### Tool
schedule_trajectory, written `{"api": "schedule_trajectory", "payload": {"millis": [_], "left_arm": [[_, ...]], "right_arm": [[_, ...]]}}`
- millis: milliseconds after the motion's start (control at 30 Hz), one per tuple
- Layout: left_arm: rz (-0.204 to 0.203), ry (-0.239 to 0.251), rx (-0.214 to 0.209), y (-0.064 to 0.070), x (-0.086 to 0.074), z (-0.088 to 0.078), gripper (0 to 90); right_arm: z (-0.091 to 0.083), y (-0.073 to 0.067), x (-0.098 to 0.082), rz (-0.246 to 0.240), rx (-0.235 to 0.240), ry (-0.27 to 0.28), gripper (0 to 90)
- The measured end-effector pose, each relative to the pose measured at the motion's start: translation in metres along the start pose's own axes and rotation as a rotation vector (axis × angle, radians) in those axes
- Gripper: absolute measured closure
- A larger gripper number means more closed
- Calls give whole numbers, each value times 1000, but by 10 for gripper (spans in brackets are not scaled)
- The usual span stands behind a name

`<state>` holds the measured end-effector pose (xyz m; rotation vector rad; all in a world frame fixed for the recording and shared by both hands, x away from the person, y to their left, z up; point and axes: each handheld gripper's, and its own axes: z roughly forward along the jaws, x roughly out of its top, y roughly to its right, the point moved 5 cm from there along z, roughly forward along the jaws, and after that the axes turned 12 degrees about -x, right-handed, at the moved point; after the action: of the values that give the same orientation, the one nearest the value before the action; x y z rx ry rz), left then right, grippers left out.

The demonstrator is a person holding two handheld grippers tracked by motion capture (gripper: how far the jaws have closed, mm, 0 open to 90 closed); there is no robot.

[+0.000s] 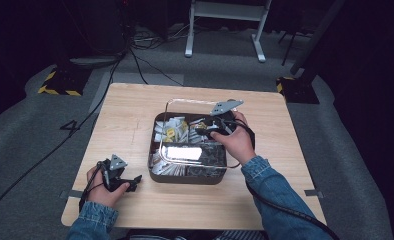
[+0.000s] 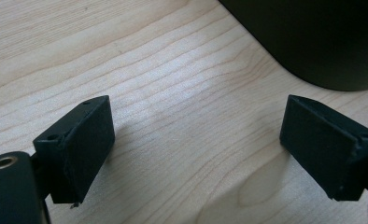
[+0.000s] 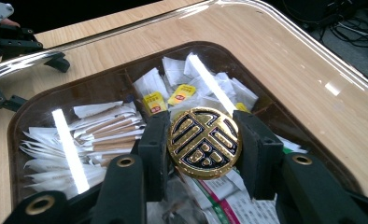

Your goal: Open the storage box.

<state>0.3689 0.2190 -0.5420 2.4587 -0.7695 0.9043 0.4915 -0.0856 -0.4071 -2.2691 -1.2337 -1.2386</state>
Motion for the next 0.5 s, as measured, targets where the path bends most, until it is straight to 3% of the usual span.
{"api": "schedule_trajectory", "payload": {"millis": [500], "left_arm": [[0, 0, 0, 0, 0, 0, 105]], "right_arm": [[-32, 32, -15, 35, -37, -18, 587]]}}
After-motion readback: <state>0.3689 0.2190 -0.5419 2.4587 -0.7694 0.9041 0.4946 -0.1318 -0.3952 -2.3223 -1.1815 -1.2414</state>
